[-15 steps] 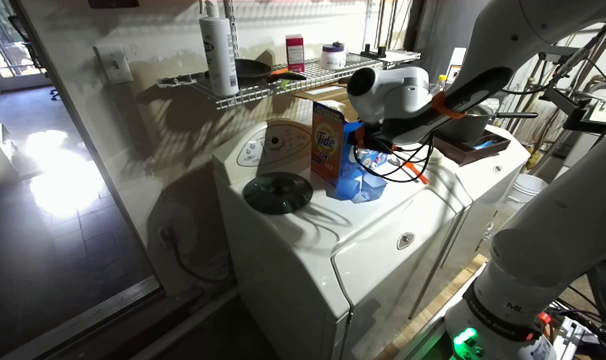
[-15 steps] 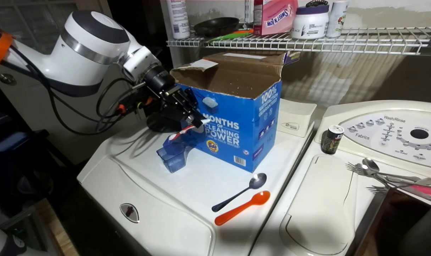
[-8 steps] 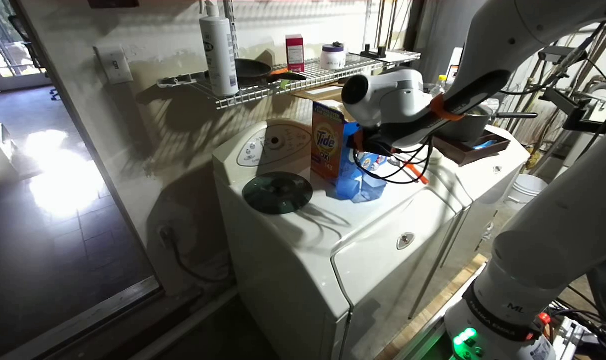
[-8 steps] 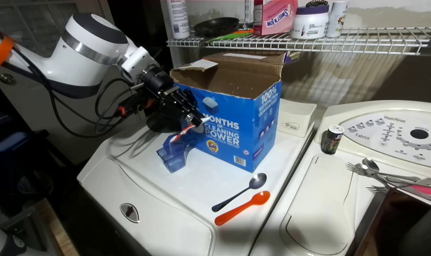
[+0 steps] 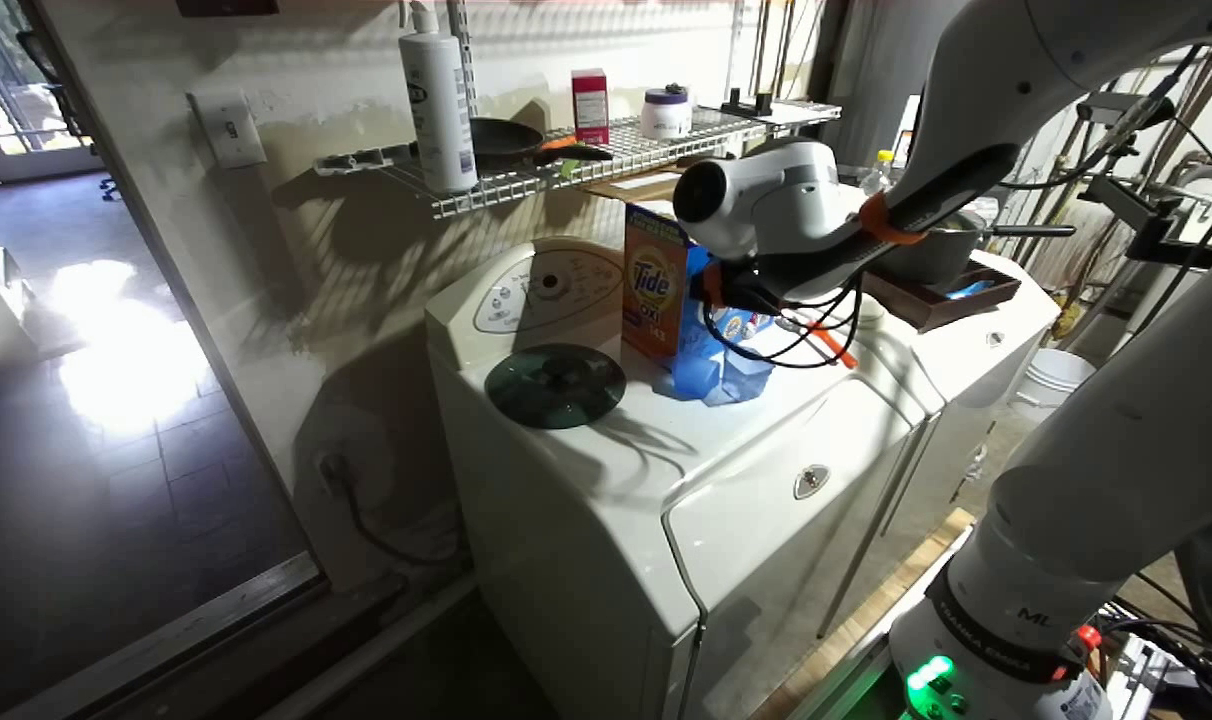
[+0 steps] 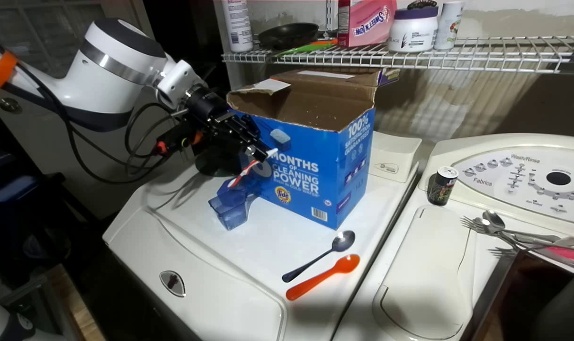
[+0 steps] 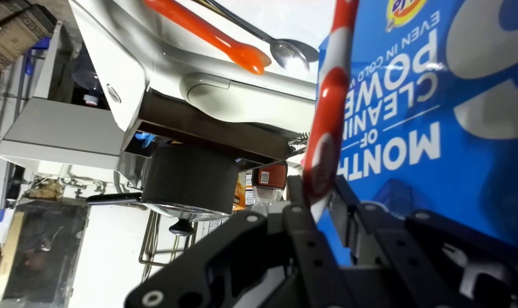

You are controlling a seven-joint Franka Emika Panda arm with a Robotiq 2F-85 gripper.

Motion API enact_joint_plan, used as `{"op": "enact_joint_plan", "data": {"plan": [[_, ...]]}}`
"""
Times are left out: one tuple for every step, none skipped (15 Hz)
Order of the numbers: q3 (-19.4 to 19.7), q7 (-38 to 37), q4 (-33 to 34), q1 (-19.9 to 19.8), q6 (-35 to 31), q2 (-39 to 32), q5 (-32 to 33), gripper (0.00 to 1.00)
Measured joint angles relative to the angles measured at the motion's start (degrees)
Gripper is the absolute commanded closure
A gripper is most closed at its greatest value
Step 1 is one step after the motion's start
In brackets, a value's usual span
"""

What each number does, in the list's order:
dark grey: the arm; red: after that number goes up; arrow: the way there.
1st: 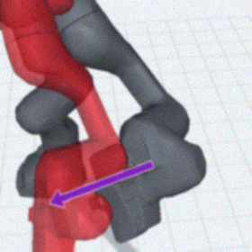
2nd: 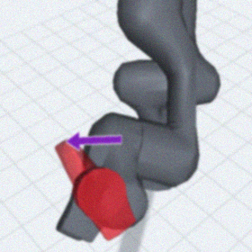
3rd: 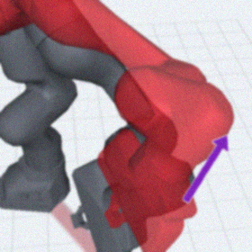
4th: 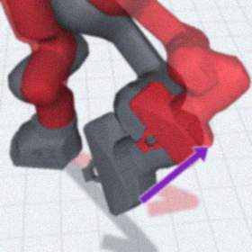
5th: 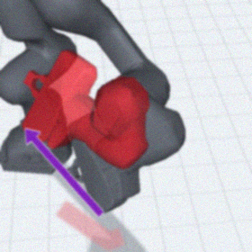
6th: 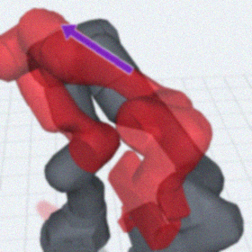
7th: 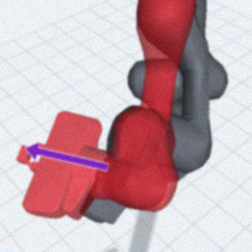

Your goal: Use the pink and white spoon to some of the contents of the blue box into the blue cup on the right

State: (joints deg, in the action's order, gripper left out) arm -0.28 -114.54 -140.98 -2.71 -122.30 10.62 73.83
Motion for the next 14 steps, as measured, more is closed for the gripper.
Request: {"op": "enact_joint_plan", "data": {"plan": [[-0.1, -0.3, -0.1, 0.2, 0.1, 0.0, 0.7, 0.95], [-0.2, -0.8, -0.2, 0.4, 0.3, 0.0, 1.5, 0.95], [-0.4, -1.2, -0.5, 0.7, 0.7, 0.0, 2.2, 0.95], [-0.6, -1.8, -0.7, 0.9, 1.0, 0.0, 2.8, 0.95], [-0.7, -2.4, -0.9, 1.2, 1.3, 0.0, 3.5, 0.95], [-0.9, -2.8, -1.2, 1.5, 1.6, 0.0, 4.3, 0.95], [-1.2, -3.2, -1.4, 1.7, 1.8, 0.0, 4.9, 0.95], [-1.3, -3.6, -1.6, 2.0, 2.2, 0.0, 5.6, 0.95], [-1.5, -4.0, -1.7, 2.3, 2.7, 0.0, 6.3, 0.95], [-1.7, -4.5, -1.8, 2.6, 3.4, 0.0, 6.8, 0.95], [-2.0, -5.1, -1.9, 2.8, 4.2, 0.0, 7.5, 0.95], [-2.2, -5.6, -2.1, 3.1, 4.9, 0.0, 8.2, 0.95], [-2.4, -6.1, -2.3, 3.3, 5.7, 0.0, 8.7, 0.95], [-2.5, -6.6, -2.5, 3.6, 6.4, 0.0, 9.0, 0.95]]}}
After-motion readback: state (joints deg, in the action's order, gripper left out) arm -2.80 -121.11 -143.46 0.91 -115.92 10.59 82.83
